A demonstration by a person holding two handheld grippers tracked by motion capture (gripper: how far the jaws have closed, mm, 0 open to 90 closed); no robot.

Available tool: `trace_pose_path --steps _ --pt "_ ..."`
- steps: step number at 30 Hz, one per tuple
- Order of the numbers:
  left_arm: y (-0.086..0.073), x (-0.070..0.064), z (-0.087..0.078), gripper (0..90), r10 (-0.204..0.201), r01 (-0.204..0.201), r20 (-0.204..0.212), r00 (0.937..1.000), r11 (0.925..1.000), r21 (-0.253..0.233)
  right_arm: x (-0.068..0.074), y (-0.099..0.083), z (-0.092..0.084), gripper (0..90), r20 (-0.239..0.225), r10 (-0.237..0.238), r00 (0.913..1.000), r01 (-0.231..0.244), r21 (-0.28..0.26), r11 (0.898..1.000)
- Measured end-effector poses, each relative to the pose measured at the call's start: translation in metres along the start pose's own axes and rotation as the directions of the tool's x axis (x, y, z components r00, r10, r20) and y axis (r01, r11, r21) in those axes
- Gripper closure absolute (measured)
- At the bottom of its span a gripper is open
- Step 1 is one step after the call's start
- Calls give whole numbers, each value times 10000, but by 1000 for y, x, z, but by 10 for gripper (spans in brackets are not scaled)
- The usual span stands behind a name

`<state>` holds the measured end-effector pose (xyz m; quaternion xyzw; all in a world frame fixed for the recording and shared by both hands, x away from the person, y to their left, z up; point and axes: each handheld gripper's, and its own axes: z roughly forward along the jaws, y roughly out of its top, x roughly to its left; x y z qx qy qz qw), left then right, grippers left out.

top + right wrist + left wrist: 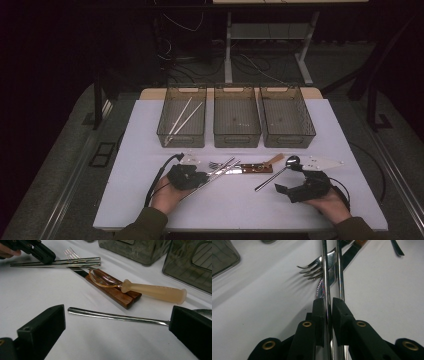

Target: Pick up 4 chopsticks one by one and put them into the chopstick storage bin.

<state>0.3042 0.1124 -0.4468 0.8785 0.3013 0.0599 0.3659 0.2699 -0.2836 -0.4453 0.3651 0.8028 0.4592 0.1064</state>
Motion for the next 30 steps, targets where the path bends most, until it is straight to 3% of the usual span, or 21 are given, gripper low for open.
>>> trace_pose_path --steps 5,16,30 --pt "-4 -2 1 812 -108 105 -117 9999 9997 -228 0 0 0 10 -10 -10 10000 10 9 10000" --pt "-4 -5 1 852 94 -103 -339 9994 9996 -261 1 0 0 10 -21 -6 10000 6 2 10000" --pt "-3 -6 -8 853 325 -330 -115 9994 9987 -381 1 0 -1 10 -44 -30 10000 29 -33 10000"
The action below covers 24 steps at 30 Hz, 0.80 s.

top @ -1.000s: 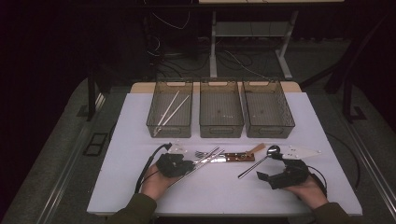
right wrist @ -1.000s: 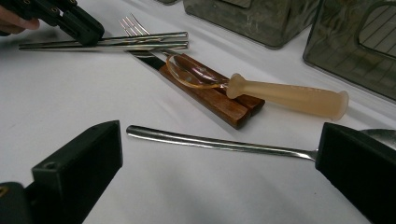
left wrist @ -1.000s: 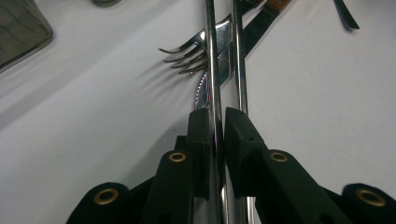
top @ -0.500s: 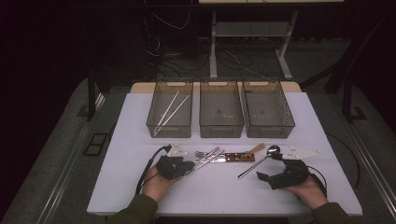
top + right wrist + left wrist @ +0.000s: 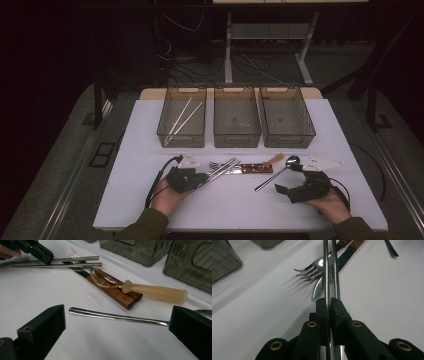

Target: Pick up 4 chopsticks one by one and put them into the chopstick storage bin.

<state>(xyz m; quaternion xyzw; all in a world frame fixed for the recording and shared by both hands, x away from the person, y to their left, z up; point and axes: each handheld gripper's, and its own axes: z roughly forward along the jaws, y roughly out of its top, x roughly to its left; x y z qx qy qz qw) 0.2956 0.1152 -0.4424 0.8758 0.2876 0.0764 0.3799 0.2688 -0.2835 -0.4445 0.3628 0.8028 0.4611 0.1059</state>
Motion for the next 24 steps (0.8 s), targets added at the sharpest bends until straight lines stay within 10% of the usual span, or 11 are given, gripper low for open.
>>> trace_pose_path --steps 24 --pt "-3 1 -37 853 157 -126 519 9985 9982 -589 0 0 -1 10 -22 -27 10000 27 -76 10000"
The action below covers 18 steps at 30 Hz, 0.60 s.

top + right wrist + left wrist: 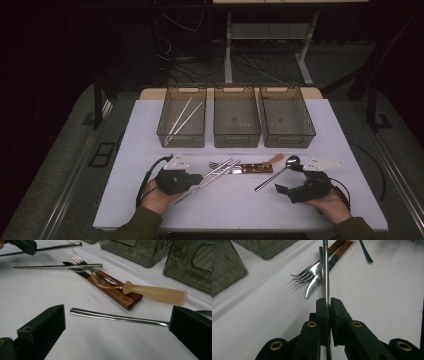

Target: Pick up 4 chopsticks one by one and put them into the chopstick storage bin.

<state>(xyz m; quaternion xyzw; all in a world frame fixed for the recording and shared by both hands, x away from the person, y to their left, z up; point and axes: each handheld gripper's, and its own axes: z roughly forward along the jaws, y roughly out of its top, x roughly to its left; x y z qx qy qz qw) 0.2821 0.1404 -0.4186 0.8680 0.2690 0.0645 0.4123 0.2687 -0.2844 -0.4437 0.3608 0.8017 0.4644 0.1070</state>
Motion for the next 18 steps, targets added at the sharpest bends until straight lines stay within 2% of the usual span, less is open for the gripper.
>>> trace_pose_path --steps 9,18 --pt "-2 10 -19 853 -199 186 -331 9993 9990 -404 0 0 0 9 -23 22 10000 -22 1 10000" --pt "0 19 -29 853 -362 324 -569 9977 9972 -676 0 0 0 10 -4 5 10000 -5 -4 10000"
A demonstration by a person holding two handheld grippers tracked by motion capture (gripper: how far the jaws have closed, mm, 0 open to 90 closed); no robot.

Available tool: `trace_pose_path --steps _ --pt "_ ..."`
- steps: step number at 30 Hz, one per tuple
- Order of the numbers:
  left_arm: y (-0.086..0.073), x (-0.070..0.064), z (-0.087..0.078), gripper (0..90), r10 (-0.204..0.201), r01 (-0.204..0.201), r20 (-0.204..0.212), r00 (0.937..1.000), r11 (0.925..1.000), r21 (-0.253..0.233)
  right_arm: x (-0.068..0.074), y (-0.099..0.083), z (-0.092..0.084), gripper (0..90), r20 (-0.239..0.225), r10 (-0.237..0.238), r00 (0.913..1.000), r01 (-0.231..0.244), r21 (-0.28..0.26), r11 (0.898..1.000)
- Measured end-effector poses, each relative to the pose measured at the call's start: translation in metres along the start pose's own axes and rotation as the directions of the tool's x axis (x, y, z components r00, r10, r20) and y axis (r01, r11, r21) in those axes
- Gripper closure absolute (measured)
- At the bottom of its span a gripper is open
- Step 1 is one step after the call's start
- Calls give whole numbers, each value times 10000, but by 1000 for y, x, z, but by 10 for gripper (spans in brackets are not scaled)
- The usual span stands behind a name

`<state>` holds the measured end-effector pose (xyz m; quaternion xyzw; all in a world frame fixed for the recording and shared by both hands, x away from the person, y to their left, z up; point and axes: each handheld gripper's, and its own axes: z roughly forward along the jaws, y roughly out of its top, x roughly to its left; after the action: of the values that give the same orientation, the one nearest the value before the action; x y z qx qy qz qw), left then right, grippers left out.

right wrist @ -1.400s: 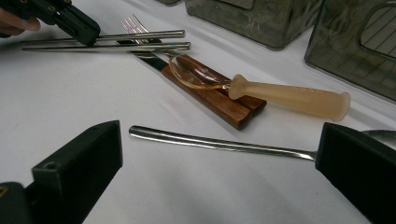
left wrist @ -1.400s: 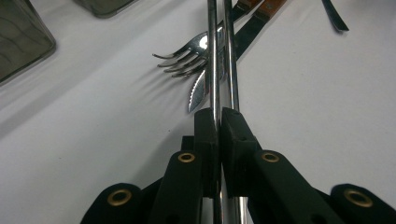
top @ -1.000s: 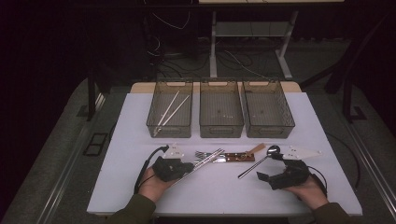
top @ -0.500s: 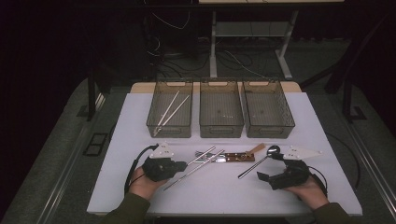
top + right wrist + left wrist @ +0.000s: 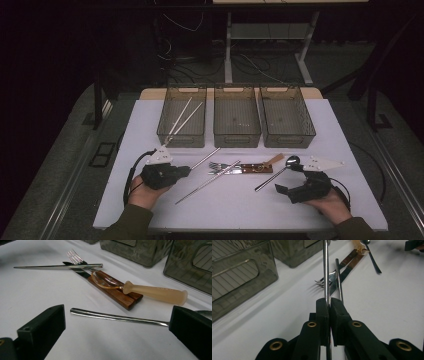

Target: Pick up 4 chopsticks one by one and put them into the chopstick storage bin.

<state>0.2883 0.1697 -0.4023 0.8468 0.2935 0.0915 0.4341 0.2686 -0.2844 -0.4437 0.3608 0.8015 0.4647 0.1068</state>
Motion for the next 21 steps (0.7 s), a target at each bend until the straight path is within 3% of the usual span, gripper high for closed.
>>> trace_pose_path --steps 21 --pt "20 29 -4 853 -418 392 -380 9984 9970 -666 0 0 0 10 -31 30 10000 -30 -5 10000"
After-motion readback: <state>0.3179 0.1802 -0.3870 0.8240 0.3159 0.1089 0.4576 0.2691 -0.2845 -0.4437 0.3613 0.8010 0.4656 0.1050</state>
